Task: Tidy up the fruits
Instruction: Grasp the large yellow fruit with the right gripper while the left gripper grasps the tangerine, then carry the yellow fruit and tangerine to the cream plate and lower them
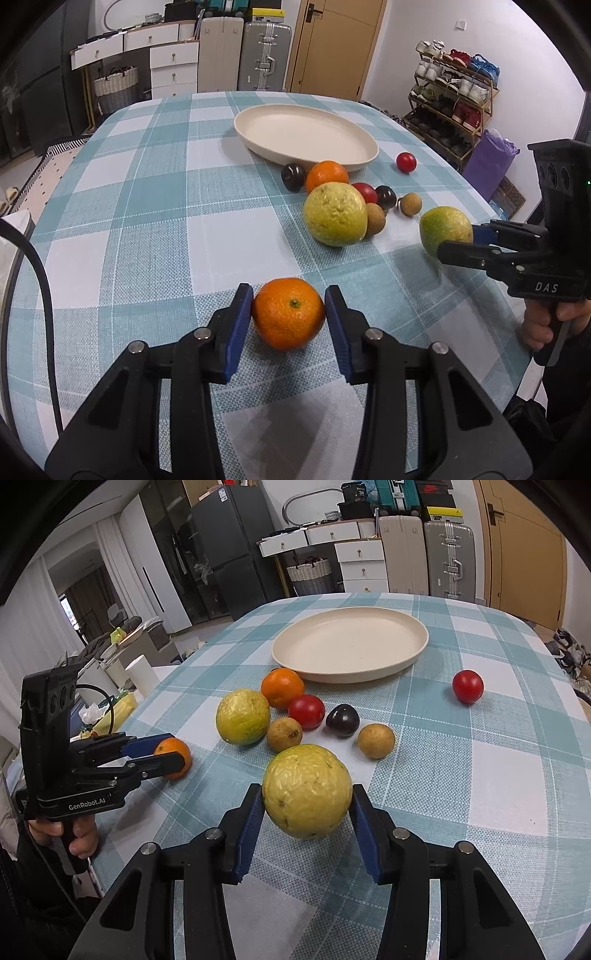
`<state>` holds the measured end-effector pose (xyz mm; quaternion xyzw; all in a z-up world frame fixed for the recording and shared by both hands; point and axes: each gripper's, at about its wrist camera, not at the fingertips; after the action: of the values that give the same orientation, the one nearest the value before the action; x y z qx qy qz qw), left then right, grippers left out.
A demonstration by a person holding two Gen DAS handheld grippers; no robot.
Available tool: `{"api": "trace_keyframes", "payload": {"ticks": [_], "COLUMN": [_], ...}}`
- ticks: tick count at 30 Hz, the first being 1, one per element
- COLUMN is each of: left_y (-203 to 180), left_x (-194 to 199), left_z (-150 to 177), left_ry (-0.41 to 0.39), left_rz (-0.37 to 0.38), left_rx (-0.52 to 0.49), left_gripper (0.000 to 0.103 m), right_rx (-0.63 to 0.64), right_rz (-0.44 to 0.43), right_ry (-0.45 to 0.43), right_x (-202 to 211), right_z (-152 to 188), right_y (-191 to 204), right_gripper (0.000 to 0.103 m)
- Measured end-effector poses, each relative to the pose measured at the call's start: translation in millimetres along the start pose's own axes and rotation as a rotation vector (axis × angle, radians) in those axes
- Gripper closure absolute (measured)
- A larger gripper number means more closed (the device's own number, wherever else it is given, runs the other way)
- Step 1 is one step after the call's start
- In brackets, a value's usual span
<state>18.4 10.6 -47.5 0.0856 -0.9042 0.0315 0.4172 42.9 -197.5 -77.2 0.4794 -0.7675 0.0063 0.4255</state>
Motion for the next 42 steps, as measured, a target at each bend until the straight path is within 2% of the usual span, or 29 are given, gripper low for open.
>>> {"api": "trace_keyframes", "payload": {"ticks": [7, 13, 21, 31, 42], "left_y": [-4, -4, -6, -11, -20], "left_x": [-3, 5, 17, 14, -4], "left_z": [5, -4, -29, -73, -111], "left_ry": [0.019, -0.03, -0.122, -0.218, -0.252], "left_rz": [-0.012, 0.017, 0.028, 0.024, 0.026], "left_rx": [-0.025, 0.001, 0.018, 0.018, 0.011], "left_gripper": [0.066, 0.066, 0.066, 0.066, 0.066], "right_rx": [-0.007, -0.01, -0.009, 0.007, 0.055], "right_rz": [0.002, 0.009, 0.028, 0.046, 0.046], "right_ry": [-0.006, -0.031, -0.094, -0.163, -0.208], "right_x": [2, 8, 22, 31, 23], "right_z": [1, -3, -15, -41, -76], "right_y": [-2, -5, -10, -14, -16], "right_gripper": [0.055, 0.055, 0.055, 0.055, 0.055]}}
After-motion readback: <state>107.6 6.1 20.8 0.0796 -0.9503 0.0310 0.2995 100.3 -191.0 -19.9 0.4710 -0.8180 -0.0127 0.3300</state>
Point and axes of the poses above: each gripper's, at about its wrist camera, not at the fingertips, and x roughly against the way its jaws point, y to its left, z to its underside, and after that the axes turned 14 degrees about -z, right-handed
